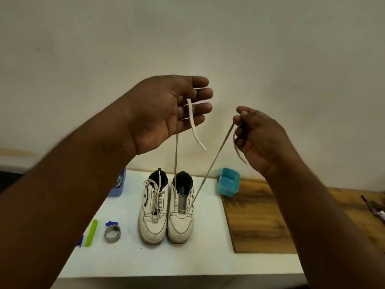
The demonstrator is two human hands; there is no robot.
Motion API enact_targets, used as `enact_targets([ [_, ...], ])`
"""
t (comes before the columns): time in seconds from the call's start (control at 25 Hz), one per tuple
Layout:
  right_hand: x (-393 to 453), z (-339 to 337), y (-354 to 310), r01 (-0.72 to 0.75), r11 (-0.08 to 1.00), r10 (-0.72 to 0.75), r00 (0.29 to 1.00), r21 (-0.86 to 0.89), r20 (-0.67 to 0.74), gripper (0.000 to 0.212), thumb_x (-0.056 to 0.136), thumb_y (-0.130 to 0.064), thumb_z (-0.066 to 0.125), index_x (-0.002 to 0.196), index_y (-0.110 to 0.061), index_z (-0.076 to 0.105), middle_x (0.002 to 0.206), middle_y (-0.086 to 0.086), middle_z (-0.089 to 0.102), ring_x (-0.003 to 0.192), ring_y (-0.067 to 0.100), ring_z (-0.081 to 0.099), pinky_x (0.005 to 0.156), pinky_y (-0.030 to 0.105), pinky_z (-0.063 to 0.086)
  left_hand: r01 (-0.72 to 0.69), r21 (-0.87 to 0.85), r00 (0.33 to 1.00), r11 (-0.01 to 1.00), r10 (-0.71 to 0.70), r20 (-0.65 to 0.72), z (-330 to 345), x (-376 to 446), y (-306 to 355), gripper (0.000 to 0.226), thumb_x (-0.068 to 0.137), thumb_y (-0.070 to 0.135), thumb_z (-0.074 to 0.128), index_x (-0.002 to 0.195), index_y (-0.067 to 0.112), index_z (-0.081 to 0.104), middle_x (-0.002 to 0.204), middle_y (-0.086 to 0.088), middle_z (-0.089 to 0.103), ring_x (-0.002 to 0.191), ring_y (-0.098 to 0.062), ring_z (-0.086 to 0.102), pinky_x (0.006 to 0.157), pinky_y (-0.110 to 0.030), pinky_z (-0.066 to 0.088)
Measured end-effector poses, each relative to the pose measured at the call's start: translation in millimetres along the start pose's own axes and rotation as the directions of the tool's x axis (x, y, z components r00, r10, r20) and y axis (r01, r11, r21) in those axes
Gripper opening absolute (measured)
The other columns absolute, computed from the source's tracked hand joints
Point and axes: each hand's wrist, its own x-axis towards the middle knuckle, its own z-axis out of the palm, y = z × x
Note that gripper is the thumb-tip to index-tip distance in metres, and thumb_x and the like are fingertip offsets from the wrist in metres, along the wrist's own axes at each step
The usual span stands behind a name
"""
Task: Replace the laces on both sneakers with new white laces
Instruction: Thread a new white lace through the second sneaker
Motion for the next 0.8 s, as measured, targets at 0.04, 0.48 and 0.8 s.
enact_targets([
  [0.04,-5,2,-14,0.016,0.998,-0.015,0.999,-0.055,0.032,0.023,0.106,-0.018,0.049,0.116,-0.015,0.070,0.085,-0.002,0.070,0.071,0.010,0.053,0.064,0.025,0.043,-0.014,0.039,1.000,0.999,0.014,0.010,4,-3,10,0.031,0.100,0.009,0.044,0.121,0.014,0.066,0.112,-0.004,0.075,0.098,-0.019,0.074,0.087,-0.035,0.060],
  [0.48,-36,23,-81,0.323,0.924,-0.297,0.943,-0.202,0.149,0.020,0.097,-0.012,0.067,0.115,-0.016,0.075,0.101,0.006,0.077,0.078,0.011,0.057,0.068,0.027,0.043,-0.162,0.295,0.979,0.942,0.116,0.167,16,-20,62,0.039,0.097,-0.008,0.048,0.128,0.013,0.062,0.115,-0.004,0.075,0.105,-0.017,0.073,0.092,-0.033,0.059],
  [0.8,-36,46,-93,0.500,0.810,-0.500,0.862,-0.306,0.085,0.018,0.104,-0.030,0.058,0.102,-0.022,0.074,0.085,-0.007,0.067,0.078,0.009,0.053,0.075,0.028,0.047,-0.293,0.897,0.836,0.332,0.543,0.072,9,0,50,0.031,0.102,0.049,0.041,0.109,0.042,0.071,0.099,0.016,0.056,0.092,0.000,0.057,0.075,-0.016,0.041],
])
